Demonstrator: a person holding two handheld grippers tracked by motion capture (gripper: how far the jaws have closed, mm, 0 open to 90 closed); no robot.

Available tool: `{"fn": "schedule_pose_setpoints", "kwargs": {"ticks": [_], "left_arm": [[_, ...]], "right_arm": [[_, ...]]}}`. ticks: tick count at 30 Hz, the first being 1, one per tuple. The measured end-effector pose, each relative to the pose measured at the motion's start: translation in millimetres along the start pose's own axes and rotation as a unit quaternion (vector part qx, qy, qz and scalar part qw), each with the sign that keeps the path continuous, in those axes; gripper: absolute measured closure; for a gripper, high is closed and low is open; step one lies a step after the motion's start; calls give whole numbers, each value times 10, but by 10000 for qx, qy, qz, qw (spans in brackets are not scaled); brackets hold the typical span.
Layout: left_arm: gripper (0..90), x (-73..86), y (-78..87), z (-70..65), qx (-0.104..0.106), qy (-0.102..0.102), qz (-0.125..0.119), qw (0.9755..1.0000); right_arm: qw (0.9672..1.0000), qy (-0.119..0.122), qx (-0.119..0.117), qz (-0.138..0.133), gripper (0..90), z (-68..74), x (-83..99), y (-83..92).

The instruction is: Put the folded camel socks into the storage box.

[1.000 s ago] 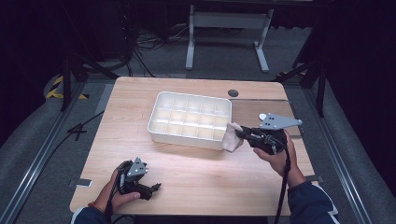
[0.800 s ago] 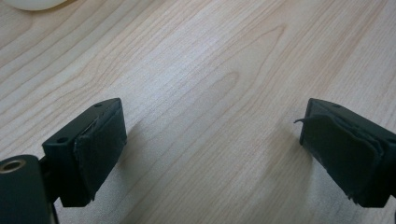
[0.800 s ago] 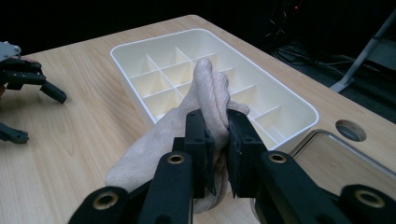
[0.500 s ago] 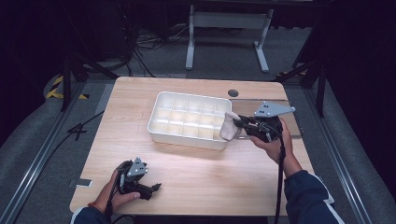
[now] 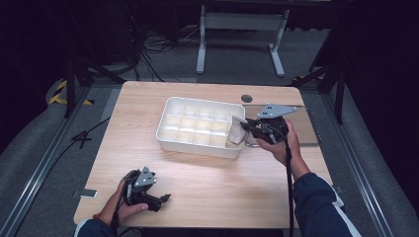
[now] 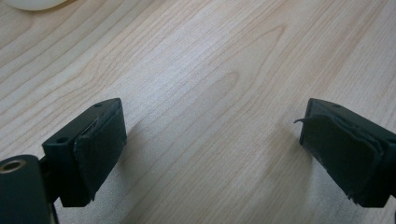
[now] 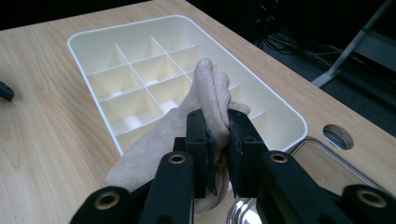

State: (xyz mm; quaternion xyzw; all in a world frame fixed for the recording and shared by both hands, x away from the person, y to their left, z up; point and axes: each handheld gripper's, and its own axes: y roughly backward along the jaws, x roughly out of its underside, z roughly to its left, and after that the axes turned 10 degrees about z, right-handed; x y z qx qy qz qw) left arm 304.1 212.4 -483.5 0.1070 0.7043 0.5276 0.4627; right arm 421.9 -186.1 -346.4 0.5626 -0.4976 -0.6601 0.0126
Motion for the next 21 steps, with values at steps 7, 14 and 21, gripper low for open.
{"fn": "schedule_pose_setpoints", "kwargs": {"ticks": [7,14,21], "left_arm": [[73,-3,-2,0,14,2,0,10000],[72,-3,-2,1,14,-2,3,10000],[73,-3,-3,-1,14,6,-4,10000]], "right_arm": [[9994,72,184,289,799,-24,7,-213],[9970,224,420,604,800,-14,6,-359],[9953,347,520,743,799,12,9,-427]]}}
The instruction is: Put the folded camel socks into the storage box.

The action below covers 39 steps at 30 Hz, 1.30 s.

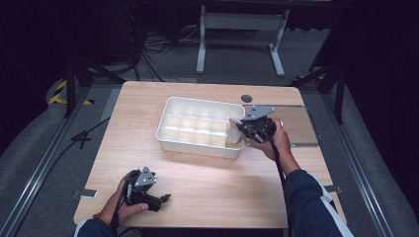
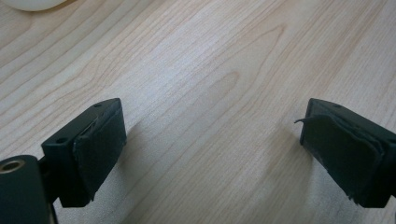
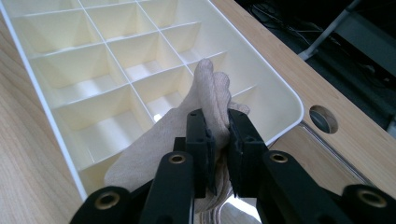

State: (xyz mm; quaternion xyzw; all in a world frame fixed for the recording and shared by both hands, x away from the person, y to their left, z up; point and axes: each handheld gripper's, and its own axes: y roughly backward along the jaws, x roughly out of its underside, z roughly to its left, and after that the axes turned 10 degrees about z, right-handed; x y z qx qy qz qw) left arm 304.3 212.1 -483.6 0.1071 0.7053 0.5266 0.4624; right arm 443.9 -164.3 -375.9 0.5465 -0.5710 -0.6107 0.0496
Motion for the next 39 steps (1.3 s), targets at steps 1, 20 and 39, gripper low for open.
{"fn": "schedule_pose_setpoints", "kwargs": {"ticks": [1,20,39], "left_arm": [[73,0,0,-1,0,3,-2,10000],[65,-8,-7,3,9,-32,7,10000],[62,-11,-4,6,-31,-73,25,10000]], "right_arm": [[10000,17,10,5,799,3,0,-14],[9968,373,-428,558,785,166,70,-269],[9791,394,-939,1761,687,92,-127,-384]]}}
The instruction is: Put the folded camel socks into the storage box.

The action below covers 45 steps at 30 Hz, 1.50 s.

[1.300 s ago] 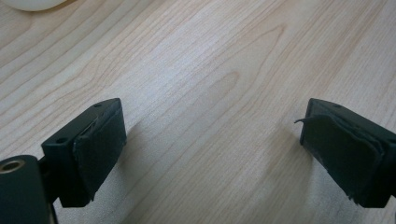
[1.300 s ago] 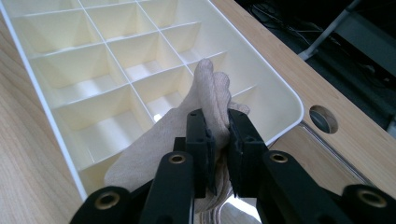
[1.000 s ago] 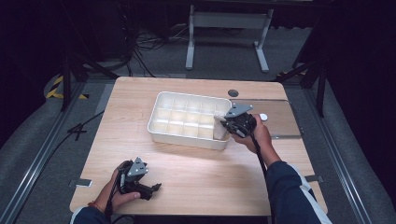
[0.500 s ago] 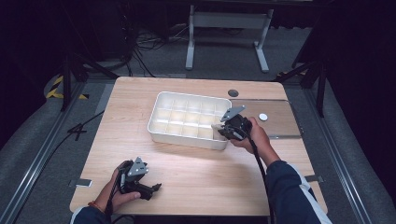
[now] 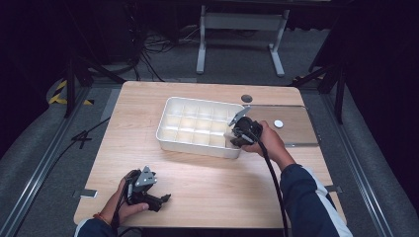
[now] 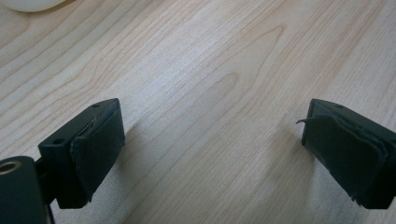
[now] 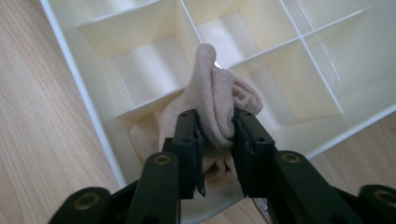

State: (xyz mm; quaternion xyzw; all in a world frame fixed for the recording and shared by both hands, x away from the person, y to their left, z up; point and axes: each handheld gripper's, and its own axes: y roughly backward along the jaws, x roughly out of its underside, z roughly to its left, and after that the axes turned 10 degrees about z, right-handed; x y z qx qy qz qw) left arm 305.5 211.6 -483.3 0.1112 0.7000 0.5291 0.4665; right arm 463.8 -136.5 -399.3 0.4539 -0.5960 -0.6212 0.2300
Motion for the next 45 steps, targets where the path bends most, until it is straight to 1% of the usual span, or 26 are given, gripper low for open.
{"fn": "schedule_pose_setpoints", "kwargs": {"ticks": [1,2,4,6,8,9,10,11,12,13,14,15,17,19,23,27,29,32,36,39,45], "left_arm": [[62,0,0,0,2,0,2,10000],[62,0,0,0,1,3,-2,10000],[62,0,-1,-1,5,10,-4,10000],[62,0,-3,-3,4,21,-18,10000],[61,0,-3,-5,2,25,-17,10000],[61,0,-3,-5,2,28,-17,10000],[61,0,-3,-5,3,30,-16,10000],[61,0,-3,-5,3,30,-16,10000],[61,0,-5,-7,6,44,-29,10000],[61,0,-8,-11,19,77,-42,10000],[59,-5,-6,-12,29,77,-3,10000],[57,-7,-11,-13,32,81,-12,10000],[53,-9,-11,-13,38,77,8,10000],[53,-9,-10,-12,29,71,9,10000],[53,-9,-10,-13,36,74,9,10000],[53,-9,-11,-13,35,74,10,10000],[52,-10,-11,-14,34,78,10,10000],[49,-12,-17,-15,36,85,-5,10000],[47,-13,-17,-15,35,82,-1,10000],[47,-14,-19,-16,42,84,-6,10000],[47,-15,-18,-17,36,95,-5,9999]], "right_arm": [[10000,-41,14,10,662,-12,-4,7],[9999,-111,-7,-4,610,-28,-7,13],[9995,-295,-98,-70,557,-46,-8,21],[9988,-407,-204,-174,531,-63,-4,27],[9985,-464,-199,-207,522,-74,-3,24],[9980,-522,-244,-246,546,-76,-2,30],[9980,-515,-219,-278,570,-79,-3,35],[9980,-515,-219,-278,570,-79,-3,35],[9973,-578,-159,-434,692,-75,-3,55],[9973,-578,-159,-434,692,-75,-3,55],[9966,-592,-239,-527,729,-72,-1,58],[9962,-614,-292,-549,763,-63,-3,42],[9970,-580,-214,-461,770,-39,-19,-3],[9970,-623,-174,-436,780,-35,-27,-17],[9981,-524,-143,-273,807,-38,-28,-33],[9988,-436,-241,10,823,-23,-7,-94],[9986,-455,-256,106,824,-12,-5,-143],[9985,-457,-216,228,825,8,-38,-170],[9983,-293,-103,489,824,34,-106,-189],[9980,-209,-71,591,824,39,-132,-201],[9975,-177,-161,672,826,24,-152,-240]]}}
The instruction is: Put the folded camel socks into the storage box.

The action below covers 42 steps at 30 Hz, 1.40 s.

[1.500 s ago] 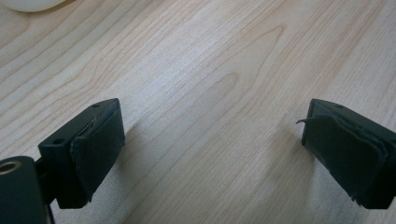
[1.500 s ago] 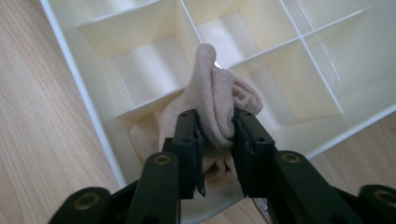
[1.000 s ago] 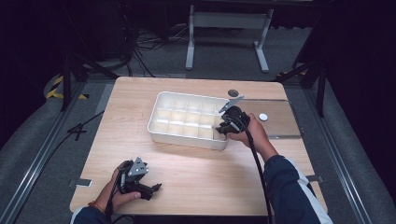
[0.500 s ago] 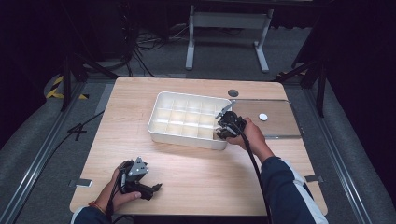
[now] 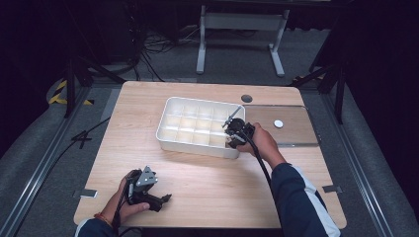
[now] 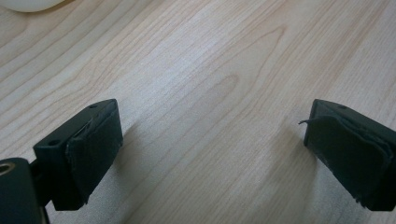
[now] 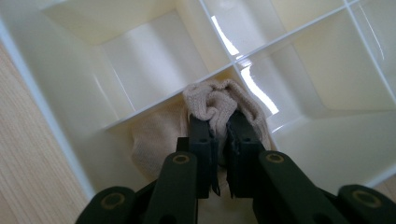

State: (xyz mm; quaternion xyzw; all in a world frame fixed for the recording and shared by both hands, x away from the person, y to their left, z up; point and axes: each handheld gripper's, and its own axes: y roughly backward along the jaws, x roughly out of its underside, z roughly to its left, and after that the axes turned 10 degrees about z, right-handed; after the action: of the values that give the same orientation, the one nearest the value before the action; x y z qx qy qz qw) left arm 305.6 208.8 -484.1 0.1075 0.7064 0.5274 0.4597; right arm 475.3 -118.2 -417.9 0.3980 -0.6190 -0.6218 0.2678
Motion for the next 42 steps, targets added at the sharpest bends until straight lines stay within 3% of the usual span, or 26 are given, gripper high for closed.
{"fn": "schedule_pose_setpoints", "kwargs": {"ticks": [15,29,42], "left_arm": [[45,-2,1,5,0,-31,17,10000],[45,-1,2,4,7,-28,25,10000],[45,-1,2,4,8,-30,24,10000]], "right_arm": [[9996,-83,-180,-199,826,-45,56,-39],[9994,-155,-141,-270,815,-27,78,-15],[9990,-125,-14,-419,735,31,116,39]]}}
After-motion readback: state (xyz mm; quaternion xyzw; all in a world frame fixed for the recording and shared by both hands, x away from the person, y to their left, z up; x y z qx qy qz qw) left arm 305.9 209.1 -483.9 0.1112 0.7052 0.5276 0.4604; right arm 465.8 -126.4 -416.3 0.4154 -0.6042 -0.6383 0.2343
